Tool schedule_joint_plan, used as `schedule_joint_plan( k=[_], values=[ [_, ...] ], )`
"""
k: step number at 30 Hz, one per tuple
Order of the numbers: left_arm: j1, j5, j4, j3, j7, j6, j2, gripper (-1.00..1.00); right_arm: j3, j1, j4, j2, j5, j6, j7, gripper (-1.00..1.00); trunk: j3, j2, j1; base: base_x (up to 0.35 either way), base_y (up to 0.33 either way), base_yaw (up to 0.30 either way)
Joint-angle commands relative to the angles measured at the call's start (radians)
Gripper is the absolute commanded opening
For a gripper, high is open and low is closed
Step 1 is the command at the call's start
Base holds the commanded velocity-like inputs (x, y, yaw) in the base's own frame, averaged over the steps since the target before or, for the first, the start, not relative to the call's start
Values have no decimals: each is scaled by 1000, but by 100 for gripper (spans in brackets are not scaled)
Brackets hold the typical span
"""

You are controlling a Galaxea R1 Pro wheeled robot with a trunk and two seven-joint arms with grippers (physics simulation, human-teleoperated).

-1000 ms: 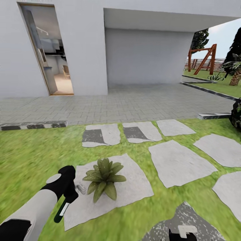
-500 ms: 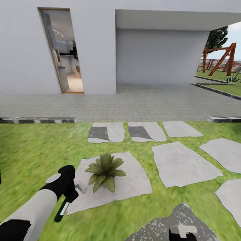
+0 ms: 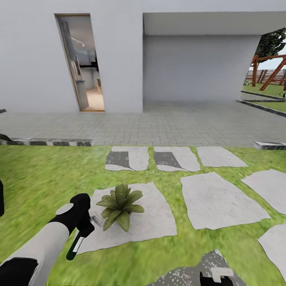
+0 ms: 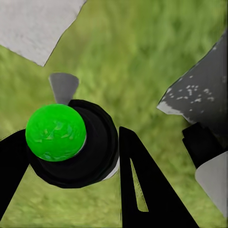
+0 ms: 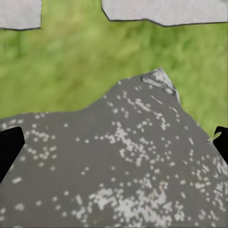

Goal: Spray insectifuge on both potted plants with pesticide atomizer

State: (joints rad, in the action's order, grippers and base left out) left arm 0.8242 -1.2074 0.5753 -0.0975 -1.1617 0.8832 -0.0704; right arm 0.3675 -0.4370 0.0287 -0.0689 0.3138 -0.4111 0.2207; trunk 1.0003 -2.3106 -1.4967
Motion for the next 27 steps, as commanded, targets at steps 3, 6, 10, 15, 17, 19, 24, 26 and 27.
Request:
schedule_joint_plan(
  k=[3, 6, 10, 15, 17, 19, 24, 26, 27],
  values=[
    [16, -6, 3, -5, -26, 8, 8, -100, 8, 0, 0, 0, 7, -2, 3, 100, 1, 0, 0, 7, -18, 276],
    [50, -12, 2, -8, -106, 8, 14, -100, 8, 0, 0, 0, 7, -2, 3, 100, 1, 0, 0, 1, -2, 276],
    [62, -18, 4, -13, -155, 7, 18, -100, 8, 0, 0, -2, 8, -2, 3, 100, 1, 0, 0, 0, 0, 135],
    [76, -18, 5, -13, -160, 7, 17, -100, 8, 0, 0, -5, 7, -2, 3, 100, 1, 0, 0, 83, -48, 8],
    [76, -18, 5, -13, -160, 7, 16, -100, 8, 0, 0, -5, 8, -2, 3, 100, 1, 0, 0, 219, -152, 1],
    [77, -18, 5, -13, -160, 7, 15, -100, 8, 0, 0, -5, 8, -2, 3, 100, 1, 0, 0, 202, -199, 0],
    [78, -19, 5, -13, -159, 7, 13, -100, 8, 0, 0, -5, 8, -2, 3, 100, 1, 0, 0, 43, -264, 25],
    [78, -19, 5, -14, -159, 7, 12, -100, 8, 0, 0, -4, 8, -2, 3, 100, 1, 0, 0, 3, -276, 201],
    [77, -19, 5, -14, -159, 7, 12, -100, 8, 0, 0, -4, 8, -2, 3, 100, 1, 0, 0, 1, -276, 245]
  ],
)
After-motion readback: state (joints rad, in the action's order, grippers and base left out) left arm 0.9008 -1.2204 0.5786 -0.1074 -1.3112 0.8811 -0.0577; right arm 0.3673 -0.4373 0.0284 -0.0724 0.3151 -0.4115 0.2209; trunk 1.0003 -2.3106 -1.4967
